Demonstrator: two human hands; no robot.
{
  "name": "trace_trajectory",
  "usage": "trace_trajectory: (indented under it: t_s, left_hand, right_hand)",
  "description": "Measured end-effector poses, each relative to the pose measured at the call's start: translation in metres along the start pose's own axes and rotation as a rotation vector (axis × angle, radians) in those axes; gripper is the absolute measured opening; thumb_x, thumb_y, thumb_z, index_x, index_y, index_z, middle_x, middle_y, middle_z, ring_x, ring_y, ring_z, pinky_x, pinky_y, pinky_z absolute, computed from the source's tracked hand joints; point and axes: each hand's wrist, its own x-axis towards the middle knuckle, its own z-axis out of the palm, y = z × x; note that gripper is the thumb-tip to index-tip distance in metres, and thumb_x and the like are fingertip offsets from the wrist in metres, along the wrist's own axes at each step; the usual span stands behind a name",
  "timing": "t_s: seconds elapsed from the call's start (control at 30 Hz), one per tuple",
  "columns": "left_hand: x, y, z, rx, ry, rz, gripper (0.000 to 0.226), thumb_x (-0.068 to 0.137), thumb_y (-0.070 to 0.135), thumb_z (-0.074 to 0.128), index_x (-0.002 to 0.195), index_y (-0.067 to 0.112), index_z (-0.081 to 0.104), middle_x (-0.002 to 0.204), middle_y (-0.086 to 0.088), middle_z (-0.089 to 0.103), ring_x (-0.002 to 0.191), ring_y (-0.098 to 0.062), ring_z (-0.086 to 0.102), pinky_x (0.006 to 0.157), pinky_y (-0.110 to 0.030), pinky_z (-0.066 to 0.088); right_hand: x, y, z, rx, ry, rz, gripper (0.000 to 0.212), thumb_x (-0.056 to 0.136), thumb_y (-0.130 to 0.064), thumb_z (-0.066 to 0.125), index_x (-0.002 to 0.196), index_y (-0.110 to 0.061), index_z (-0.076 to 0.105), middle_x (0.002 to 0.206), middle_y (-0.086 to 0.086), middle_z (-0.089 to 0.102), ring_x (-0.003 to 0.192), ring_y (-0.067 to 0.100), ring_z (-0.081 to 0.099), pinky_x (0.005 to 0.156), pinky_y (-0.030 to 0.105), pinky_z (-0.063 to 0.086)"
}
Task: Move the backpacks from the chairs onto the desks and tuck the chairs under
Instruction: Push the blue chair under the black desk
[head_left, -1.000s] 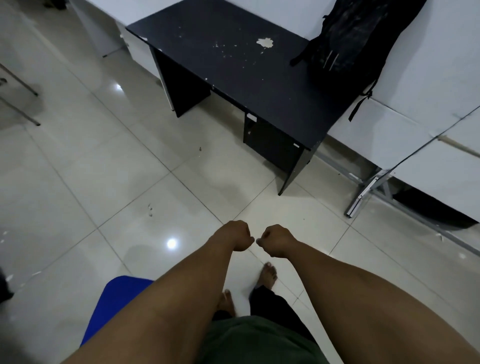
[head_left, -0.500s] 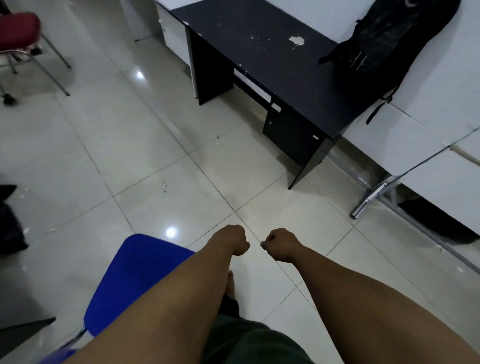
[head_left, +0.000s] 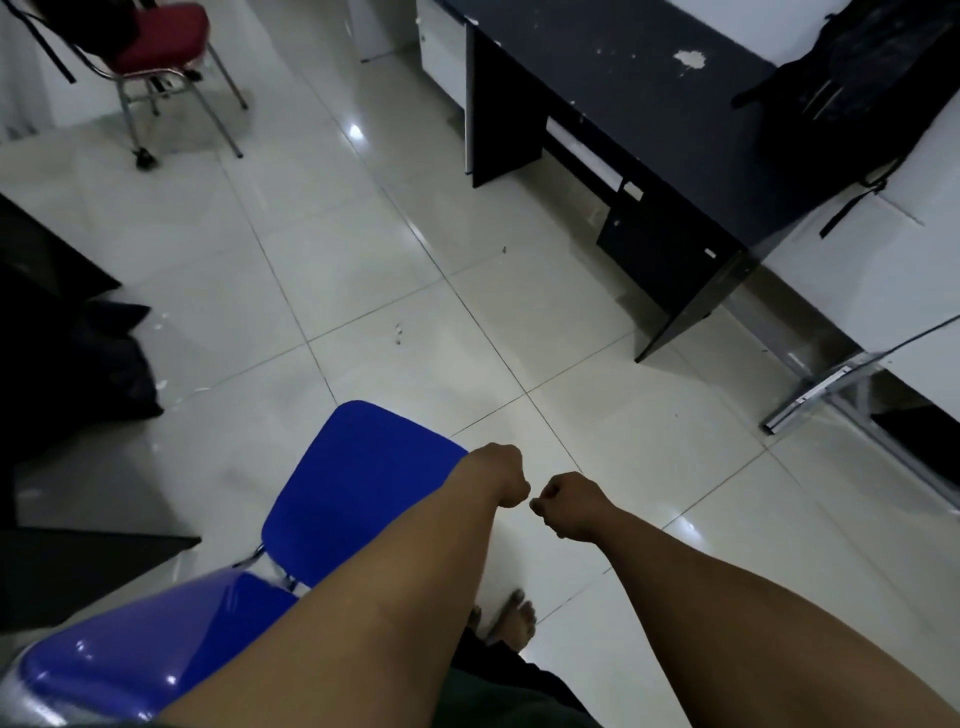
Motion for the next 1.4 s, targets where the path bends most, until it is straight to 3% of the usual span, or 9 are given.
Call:
trace_trajectory:
  t_s: [0.17,0.27,0.5,0.7,0.77,0.93,1.1,1.3,1.4]
  left_hand:
    - [-0.019,-0.023,0.014,0.052,-0.023,0.013,0.025,0.093,0.031,0.054,0.105,0.011,0.062,0.093,-0.005,0.062,0.082,-0.021,0.06,0.068,-0.032,0.05]
    - [-0.033,-0.03,0.023,0.086,-0.037,0.057,0.025,0.095,0.034,0.052,0.099,0.011,0.061,0.089,-0.004,0.06,0.081,-0.021,0.059,0.068,-0.032,0.049]
    - [-0.063,-0.058,0.063,0.113,-0.06,0.102,0.033,0.095,0.035,0.052,0.117,0.011,0.061,0.101,-0.002,0.06,0.085,-0.02,0.057,0.08,-0.034,0.052]
    - [-0.091,-0.08,0.095,0.078,-0.05,0.09,0.028,0.095,0.033,0.051,0.107,0.011,0.062,0.108,-0.003,0.064,0.081,-0.018,0.057,0.077,-0.033,0.052]
    - [-0.102,-0.085,0.1,0.075,-0.045,0.095,0.022,0.095,0.034,0.05,0.098,0.014,0.059,0.1,0.001,0.058,0.081,-0.017,0.056,0.078,-0.033,0.052]
    - [-0.141,-0.107,0.119,0.095,-0.052,0.066,0.025,0.096,0.03,0.051,0.078,0.013,0.056,0.075,-0.001,0.054,0.071,-0.017,0.054,0.065,-0.03,0.046]
    - [-0.165,-0.141,0.134,0.083,-0.037,0.076,0.024,0.095,0.031,0.053,0.103,0.011,0.065,0.09,-0.003,0.061,0.074,-0.017,0.055,0.066,-0.029,0.046]
    - [-0.179,-0.183,0.128,0.071,-0.025,0.111,0.024,0.093,0.029,0.054,0.106,0.011,0.064,0.099,-0.007,0.065,0.078,-0.019,0.056,0.073,-0.033,0.051]
    - [-0.187,-0.212,0.115,0.119,-0.051,0.145,0.019,0.095,0.028,0.054,0.101,0.012,0.062,0.093,-0.006,0.06,0.078,-0.02,0.054,0.07,-0.033,0.047]
  right_hand:
    - [-0.018,-0.009,0.022,0.029,0.042,0.026,0.022,0.093,-0.032,0.06,0.1,-0.011,0.063,0.102,0.009,0.07,0.095,0.027,0.067,0.085,0.034,0.054]
    - [-0.031,-0.012,0.043,0.074,0.059,0.054,0.021,0.093,-0.031,0.061,0.099,-0.011,0.062,0.104,0.01,0.071,0.097,0.028,0.068,0.085,0.035,0.055]
    - [-0.065,-0.018,0.101,0.076,0.069,0.053,0.019,0.094,-0.032,0.061,0.095,-0.013,0.058,0.093,0.007,0.064,0.084,0.025,0.06,0.084,0.034,0.053]
    - [-0.09,-0.018,0.132,0.061,0.089,0.062,0.028,0.094,-0.031,0.062,0.106,-0.006,0.065,0.098,0.011,0.069,0.094,0.028,0.067,0.086,0.036,0.055]
    - [-0.095,-0.02,0.14,0.067,0.094,0.057,0.03,0.095,-0.031,0.062,0.107,-0.004,0.065,0.103,0.014,0.071,0.097,0.029,0.068,0.087,0.038,0.056]
    - [-0.117,-0.038,0.173,0.087,0.104,0.031,0.03,0.094,-0.03,0.063,0.105,-0.002,0.067,0.103,0.015,0.071,0.093,0.029,0.067,0.086,0.038,0.055]
    - [-0.136,-0.059,0.206,0.078,0.095,0.031,0.028,0.092,-0.031,0.065,0.104,-0.005,0.065,0.094,0.009,0.068,0.084,0.025,0.064,0.083,0.035,0.054]
    - [-0.142,-0.091,0.232,0.071,0.101,0.027,0.017,0.094,-0.028,0.06,0.094,-0.011,0.061,0.09,0.006,0.064,0.081,0.024,0.062,0.082,0.035,0.054]
    - [-0.139,-0.118,0.248,0.104,0.095,0.042,0.013,0.095,-0.024,0.058,0.089,-0.012,0.058,0.088,0.007,0.062,0.081,0.024,0.06,0.076,0.032,0.051]
